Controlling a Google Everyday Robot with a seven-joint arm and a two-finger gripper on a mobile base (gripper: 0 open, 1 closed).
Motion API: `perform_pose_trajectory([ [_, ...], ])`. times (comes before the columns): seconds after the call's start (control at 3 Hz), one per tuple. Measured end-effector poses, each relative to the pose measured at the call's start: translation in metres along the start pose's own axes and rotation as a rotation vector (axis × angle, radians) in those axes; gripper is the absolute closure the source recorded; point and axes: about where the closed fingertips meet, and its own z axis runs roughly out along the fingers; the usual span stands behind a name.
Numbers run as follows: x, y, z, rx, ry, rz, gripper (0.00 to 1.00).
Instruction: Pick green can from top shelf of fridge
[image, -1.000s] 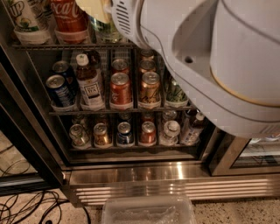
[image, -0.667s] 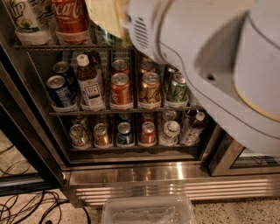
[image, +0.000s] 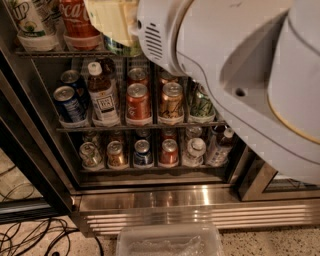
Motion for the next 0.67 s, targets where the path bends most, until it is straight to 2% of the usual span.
perform_pose_trajectory([
  [0.33, 0.027, 0.008, -0.011, -0.021, 0.053, 0.034, 1.00],
  [0.67, 0.083, 0.009, -0.046, -0.014, 0.173, 0.133, 1.00],
])
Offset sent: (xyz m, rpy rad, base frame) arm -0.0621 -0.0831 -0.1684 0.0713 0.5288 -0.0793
